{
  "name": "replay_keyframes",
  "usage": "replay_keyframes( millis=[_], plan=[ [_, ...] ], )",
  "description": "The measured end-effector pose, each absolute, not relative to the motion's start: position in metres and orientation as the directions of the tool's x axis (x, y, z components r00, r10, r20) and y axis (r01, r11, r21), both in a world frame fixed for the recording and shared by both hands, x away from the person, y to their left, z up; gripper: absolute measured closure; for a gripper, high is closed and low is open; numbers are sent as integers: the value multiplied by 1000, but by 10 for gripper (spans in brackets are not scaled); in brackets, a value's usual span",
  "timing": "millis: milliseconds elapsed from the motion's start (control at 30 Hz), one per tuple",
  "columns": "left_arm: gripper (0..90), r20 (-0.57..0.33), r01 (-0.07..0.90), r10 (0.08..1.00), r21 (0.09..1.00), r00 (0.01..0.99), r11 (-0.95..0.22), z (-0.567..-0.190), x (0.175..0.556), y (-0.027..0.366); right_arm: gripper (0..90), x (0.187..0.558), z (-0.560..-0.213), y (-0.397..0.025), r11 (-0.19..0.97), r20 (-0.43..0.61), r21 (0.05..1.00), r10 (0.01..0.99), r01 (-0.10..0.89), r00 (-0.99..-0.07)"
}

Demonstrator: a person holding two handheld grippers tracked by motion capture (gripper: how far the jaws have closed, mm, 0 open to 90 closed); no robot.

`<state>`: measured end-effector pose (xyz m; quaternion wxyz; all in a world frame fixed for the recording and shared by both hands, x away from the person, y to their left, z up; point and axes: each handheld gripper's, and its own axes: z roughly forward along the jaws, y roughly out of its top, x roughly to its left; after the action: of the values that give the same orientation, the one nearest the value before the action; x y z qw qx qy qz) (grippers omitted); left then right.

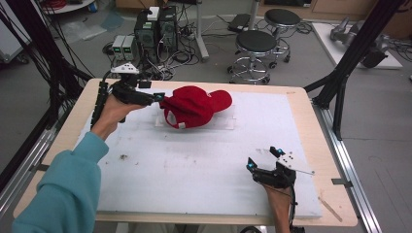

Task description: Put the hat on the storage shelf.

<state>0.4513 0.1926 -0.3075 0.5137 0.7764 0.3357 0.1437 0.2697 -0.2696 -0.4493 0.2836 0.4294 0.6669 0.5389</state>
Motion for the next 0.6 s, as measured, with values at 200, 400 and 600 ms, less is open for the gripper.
replay_keyframes(
  millis=[200,400,600],
  plan=[
    [160,-113,407,677,865,727,-293,-318,462,176,41,270,-449,-270,51,84,962,878,267,-471],
    [158,-105,431,679,839,727,-332,-330,470,164,42,270,-449,-270,53,82,963,878,266,-472],
    [153,-75,412,669,836,740,-363,-341,477,155,42,270,-449,-269,55,79,963,879,265,-470]
  ],
)
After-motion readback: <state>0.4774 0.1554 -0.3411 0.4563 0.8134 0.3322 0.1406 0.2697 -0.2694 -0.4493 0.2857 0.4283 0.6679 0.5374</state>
